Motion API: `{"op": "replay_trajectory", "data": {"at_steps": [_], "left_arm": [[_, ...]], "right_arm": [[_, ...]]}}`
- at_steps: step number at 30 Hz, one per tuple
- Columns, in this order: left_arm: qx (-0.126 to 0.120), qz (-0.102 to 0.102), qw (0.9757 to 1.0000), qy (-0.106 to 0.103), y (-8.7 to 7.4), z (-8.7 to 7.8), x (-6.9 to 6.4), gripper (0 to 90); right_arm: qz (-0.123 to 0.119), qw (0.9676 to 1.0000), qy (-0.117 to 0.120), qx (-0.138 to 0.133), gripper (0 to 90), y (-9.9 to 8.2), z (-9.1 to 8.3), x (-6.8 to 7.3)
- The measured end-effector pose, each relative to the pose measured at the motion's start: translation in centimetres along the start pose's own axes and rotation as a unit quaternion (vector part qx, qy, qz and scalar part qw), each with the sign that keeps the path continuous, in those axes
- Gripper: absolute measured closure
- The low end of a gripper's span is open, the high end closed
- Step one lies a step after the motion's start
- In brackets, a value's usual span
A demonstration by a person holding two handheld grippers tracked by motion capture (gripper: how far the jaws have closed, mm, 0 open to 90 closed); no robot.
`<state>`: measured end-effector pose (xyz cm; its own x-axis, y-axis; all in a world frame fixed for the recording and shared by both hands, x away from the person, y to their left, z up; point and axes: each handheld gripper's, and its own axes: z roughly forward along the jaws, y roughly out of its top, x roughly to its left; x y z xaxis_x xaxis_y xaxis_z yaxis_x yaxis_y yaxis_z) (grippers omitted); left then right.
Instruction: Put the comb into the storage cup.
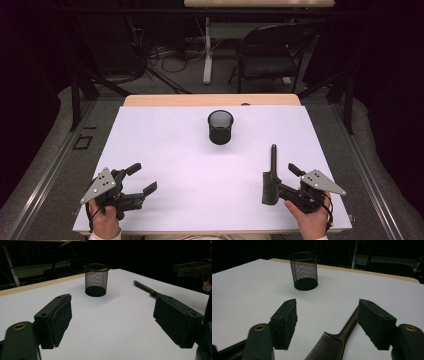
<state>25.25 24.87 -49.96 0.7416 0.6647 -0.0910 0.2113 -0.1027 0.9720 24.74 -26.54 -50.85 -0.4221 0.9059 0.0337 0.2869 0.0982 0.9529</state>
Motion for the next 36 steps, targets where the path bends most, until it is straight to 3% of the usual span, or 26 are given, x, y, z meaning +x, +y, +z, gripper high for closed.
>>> {"op": "replay_trajectory", "data": {"at_steps": [4,10,16,23,25,36], "left_arm": [[0.001,0.005,1.0,0.001,0.0,0.0,-0.1,15.5],[0.005,0.004,1.0,0.001,-0.3,0.0,0.0,15.5],[0.006,0.001,1.0,0.004,-0.4,0.1,0.0,15.5],[0.01,0.001,0.9999,0.007,-0.5,0.0,0.0,15.6],[0.008,0.0,0.9999,0.008,-0.6,-0.1,0.0,15.6],[0.01,-0.002,0.9999,0.013,-0.7,-0.4,0.0,15.5]], "right_arm": [[-0.007,1.0,0.004,0.002,38.6,0.0,0.0,0.1],[0.001,0.9998,-0.01,0.018,42.4,0.0,0.5,-0.2],[0.0,0.9986,-0.012,0.051,45.0,0.2,1.4,-0.6],[-0.008,0.9984,-0.013,0.054,52.8,0.7,1.9,-0.9],[-0.004,0.999,-0.007,0.045,56.7,0.7,2.2,-1.1],[0.016,0.9974,-0.001,0.07,60.4,0.9,3.7,-1.4]]}}
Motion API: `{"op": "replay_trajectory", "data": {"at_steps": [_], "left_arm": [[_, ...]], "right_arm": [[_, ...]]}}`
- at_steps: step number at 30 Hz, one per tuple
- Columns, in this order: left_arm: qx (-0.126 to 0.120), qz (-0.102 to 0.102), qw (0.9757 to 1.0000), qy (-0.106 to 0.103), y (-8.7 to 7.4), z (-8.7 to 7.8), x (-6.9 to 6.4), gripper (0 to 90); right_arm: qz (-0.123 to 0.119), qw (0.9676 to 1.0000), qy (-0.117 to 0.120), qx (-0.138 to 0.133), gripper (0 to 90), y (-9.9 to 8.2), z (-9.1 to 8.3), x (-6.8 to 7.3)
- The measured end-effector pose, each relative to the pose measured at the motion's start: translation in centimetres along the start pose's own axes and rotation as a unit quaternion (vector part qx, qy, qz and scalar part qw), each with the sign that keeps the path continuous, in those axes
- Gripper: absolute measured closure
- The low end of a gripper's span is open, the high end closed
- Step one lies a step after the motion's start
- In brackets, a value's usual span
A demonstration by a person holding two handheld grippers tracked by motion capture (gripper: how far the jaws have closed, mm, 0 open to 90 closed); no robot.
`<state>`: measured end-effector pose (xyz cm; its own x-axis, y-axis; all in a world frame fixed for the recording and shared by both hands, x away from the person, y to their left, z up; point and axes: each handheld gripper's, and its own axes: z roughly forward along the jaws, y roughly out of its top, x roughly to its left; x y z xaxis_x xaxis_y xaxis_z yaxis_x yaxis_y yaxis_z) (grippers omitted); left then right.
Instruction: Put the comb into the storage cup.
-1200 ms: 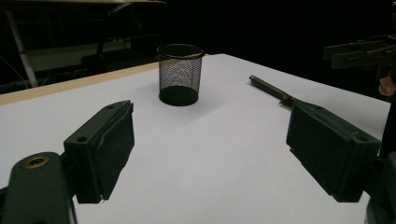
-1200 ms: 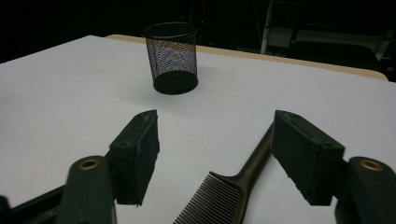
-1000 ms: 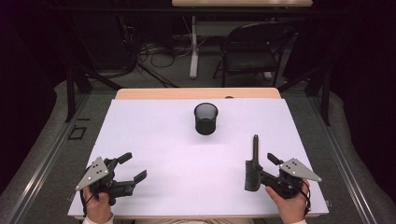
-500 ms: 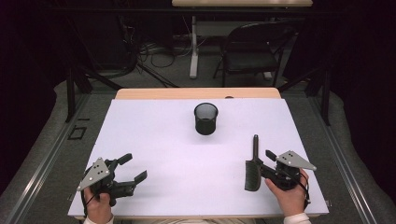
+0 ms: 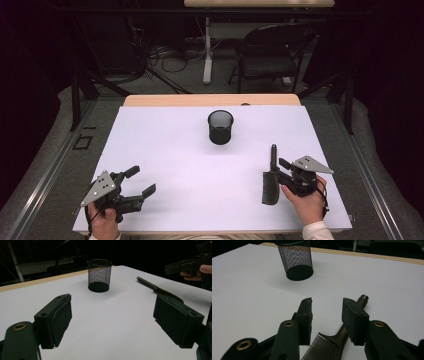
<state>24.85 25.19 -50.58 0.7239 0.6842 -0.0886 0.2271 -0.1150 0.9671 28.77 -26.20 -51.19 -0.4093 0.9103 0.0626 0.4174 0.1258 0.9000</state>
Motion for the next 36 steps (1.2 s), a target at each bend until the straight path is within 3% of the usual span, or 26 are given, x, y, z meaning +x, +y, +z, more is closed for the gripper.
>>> {"op": "replay_trajectory", "data": {"at_steps": [8,14,20,36], "left_arm": [[-0.002,-0.009,1.0,0.002,-0.1,-0.1,0.2,15.6],[-0.002,-0.007,1.0,0.001,-0.1,-0.1,0.2,15.6],[0.0,-0.009,0.9999,0.004,-0.1,-0.1,0.1,15.6],[0.002,-0.013,0.9999,0.007,-0.3,0.0,0.3,15.6]], "right_arm": [[-0.005,0.9997,-0.013,0.021,63.9,0.7,2.1,-0.2],[-0.008,0.999,-0.02,0.039,73.4,1.3,3.1,-0.4],[-0.008,0.9981,-0.032,0.052,89.6,2.0,4.4,-1.0],[0.019,0.996,-0.042,0.077,90.0,1.9,7.4,-2.4]]}}
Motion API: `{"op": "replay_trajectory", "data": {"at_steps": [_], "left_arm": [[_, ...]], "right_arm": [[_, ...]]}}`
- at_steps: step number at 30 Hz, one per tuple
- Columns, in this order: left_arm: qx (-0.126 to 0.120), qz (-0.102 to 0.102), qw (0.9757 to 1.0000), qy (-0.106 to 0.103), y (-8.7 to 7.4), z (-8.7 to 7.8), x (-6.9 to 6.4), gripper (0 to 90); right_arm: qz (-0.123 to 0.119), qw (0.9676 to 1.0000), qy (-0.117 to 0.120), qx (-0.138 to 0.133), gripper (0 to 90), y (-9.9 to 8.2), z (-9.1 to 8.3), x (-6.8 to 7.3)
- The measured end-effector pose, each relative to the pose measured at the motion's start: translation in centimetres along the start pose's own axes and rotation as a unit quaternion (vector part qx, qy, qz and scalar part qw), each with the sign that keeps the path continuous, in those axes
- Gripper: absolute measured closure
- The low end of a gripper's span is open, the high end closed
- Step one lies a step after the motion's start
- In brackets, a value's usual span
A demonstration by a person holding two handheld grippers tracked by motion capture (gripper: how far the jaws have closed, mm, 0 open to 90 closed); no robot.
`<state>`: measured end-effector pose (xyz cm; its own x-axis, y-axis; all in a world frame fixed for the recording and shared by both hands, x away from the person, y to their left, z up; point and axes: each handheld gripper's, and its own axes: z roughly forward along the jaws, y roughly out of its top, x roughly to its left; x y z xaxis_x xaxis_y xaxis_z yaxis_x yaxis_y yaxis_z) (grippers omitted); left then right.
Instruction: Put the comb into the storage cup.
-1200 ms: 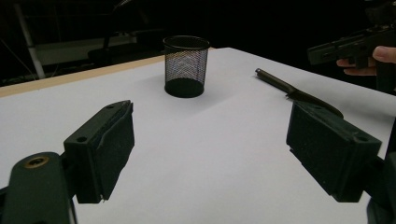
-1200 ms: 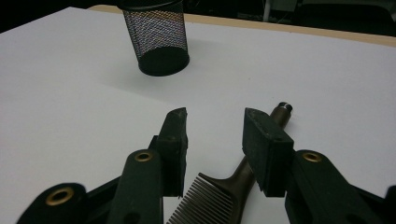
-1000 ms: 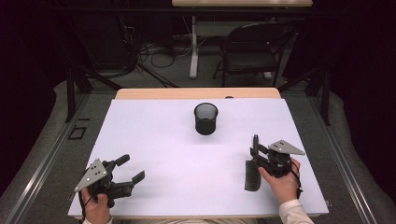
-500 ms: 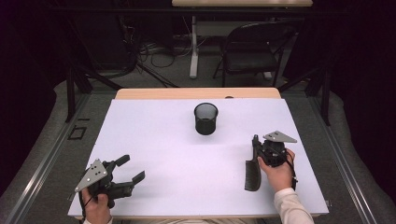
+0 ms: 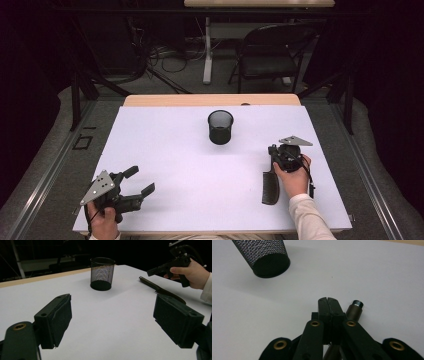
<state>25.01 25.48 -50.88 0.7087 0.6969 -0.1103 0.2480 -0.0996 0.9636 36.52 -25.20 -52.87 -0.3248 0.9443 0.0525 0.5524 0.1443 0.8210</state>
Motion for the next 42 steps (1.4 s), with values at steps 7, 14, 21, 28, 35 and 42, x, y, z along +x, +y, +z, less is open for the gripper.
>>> {"op": "replay_trajectory", "data": {"at_steps": [7,14,21,28,35,42], "left_arm": [[0.002,0.001,1.0,-0.002,0.0,0.1,0.0,15.5],[0.001,-0.001,1.0,0.001,-0.1,0.0,0.1,15.6],[0.002,-0.001,1.0,0.002,-0.1,0.1,0.1,15.6],[0.006,-0.003,1.0,0.004,-0.1,0.1,0.2,15.6],[0.005,-0.002,1.0,0.004,-0.2,0.1,0.2,15.6],[0.007,-0.001,1.0,0.004,-0.2,0.2,0.2,15.5]], "right_arm": [[-0.007,0.9999,-0.004,0.007,90.0,-0.3,0.6,0.1],[-0.013,0.9998,-0.004,0.012,90.0,-0.5,1.1,0.2],[-0.013,0.9997,-0.003,0.018,90.0,-0.6,1.5,0.2],[-0.014,0.9995,0.002,0.028,90.0,-0.7,1.8,0.2],[-0.018,0.9992,-0.001,0.036,90.0,-0.9,2.1,0.3],[-0.018,0.999,-0.004,0.042,90.0,-0.9,2.3,0.2]]}}
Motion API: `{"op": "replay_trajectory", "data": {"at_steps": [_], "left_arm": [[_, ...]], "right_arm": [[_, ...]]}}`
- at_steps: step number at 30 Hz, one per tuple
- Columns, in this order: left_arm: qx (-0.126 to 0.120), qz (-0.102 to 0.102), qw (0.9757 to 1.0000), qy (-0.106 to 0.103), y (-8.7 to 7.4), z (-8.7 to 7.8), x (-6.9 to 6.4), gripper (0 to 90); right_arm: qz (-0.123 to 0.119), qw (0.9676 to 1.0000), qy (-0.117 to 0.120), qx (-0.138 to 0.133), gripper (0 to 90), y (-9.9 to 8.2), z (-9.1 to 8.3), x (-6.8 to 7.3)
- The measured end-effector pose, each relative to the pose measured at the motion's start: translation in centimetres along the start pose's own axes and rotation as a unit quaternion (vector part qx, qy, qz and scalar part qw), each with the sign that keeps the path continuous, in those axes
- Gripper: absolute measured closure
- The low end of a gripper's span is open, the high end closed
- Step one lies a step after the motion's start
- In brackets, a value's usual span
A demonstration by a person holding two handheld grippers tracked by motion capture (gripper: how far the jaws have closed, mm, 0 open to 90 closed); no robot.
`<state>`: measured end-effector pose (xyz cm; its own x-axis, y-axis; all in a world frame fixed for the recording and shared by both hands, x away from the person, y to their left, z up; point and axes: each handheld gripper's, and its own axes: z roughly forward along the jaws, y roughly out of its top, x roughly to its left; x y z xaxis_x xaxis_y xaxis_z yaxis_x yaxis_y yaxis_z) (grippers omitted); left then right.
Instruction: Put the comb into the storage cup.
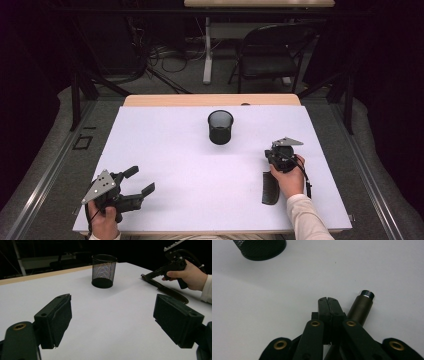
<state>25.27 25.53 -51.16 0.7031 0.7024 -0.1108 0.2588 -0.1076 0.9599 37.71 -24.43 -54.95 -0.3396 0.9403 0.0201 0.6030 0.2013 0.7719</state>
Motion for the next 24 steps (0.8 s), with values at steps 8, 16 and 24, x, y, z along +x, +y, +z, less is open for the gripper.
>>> {"op": "replay_trajectory", "data": {"at_steps": [8,16,24], "left_arm": [[0.002,0.0,1.0,0.0,-0.03,0.1,0.02,15.6],[0.007,0.006,1.0,-0.003,-0.04,0.14,0.2,15.6],[0.007,0.005,1.0,-0.003,-0.08,0.25,0.34,15.5]], "right_arm": [[-0.001,0.9999,-0.013,0.009,90.0,-0.13,0.11,-0.45],[-0.001,0.9998,-0.01,0.015,90.0,-0.21,0.22,-0.49],[0.008,0.9997,-0.016,0.017,90.0,-0.28,-0.11,-1.06]]}}
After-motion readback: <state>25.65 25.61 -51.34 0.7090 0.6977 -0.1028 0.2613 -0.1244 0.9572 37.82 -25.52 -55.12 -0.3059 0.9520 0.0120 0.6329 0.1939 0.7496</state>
